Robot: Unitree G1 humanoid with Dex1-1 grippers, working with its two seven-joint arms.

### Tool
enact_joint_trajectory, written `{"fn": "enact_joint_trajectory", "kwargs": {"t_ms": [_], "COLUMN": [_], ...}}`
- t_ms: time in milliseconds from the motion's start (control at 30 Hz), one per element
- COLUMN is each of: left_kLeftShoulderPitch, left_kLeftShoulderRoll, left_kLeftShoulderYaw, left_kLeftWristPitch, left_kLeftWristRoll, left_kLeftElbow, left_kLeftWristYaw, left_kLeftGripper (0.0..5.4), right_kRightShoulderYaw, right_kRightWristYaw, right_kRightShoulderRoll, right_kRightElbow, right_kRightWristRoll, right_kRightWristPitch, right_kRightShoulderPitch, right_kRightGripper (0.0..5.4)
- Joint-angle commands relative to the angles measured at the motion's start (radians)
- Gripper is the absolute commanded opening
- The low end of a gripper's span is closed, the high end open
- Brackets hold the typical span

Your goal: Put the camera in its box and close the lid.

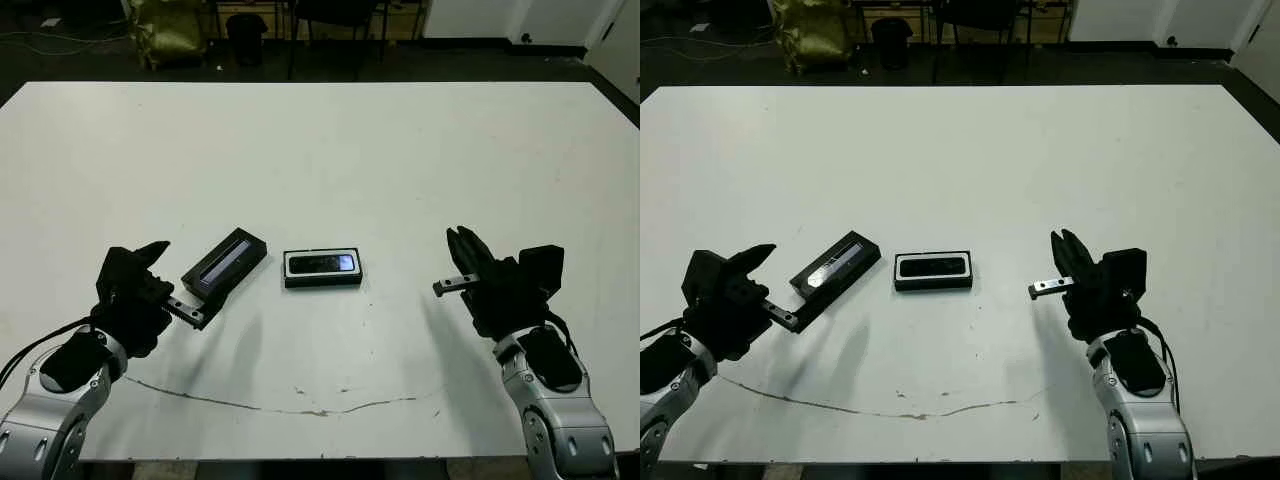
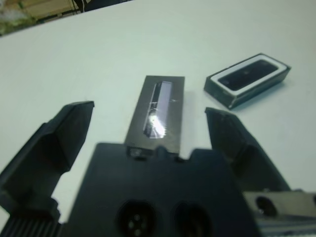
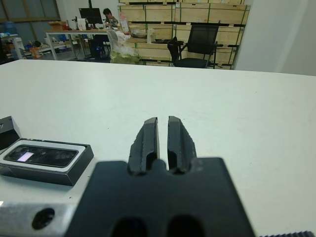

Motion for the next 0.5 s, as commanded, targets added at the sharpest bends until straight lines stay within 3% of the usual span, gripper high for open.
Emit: {"fn": "enact_joint_trajectory", "kwargs": {"t_ms": [33,400,500], "left_kLeftShoulderPitch": [-0.009,-0.069,-0.076], "left_kLeftShoulderRoll": [-0.009,0.022,0.047], "left_kLeftShoulderYaw": [0.045,0.105,0.093], "left_kLeftWristPitch": [0.117,0.332,0.323], "left_kLeftWristRoll": [-0.092,-0.234,-0.218], "left_kLeftElbow": [0.013,-0.013,-0.01], "left_kLeftWristYaw": [-0.01,0.007,-0.011], "left_kLeftGripper": [5.39,5.39,5.39], "right_kRightShoulderYaw": [0.0,0.004,0.007], "right_kRightWristYaw": [0.0,0.003,-0.004], "right_kRightShoulderRoll": [-0.01,-0.012,-0.014], "right_kRightElbow": [0.016,0.023,0.017], "right_kRightWristRoll": [-0.002,-0.004,-0.013], "right_kRightWristPitch": [-0.001,-0.005,0.005], "right_kRightShoulderPitch": [0.012,0.015,0.016], "right_kRightGripper": [0.0,0.0,0.0]}}
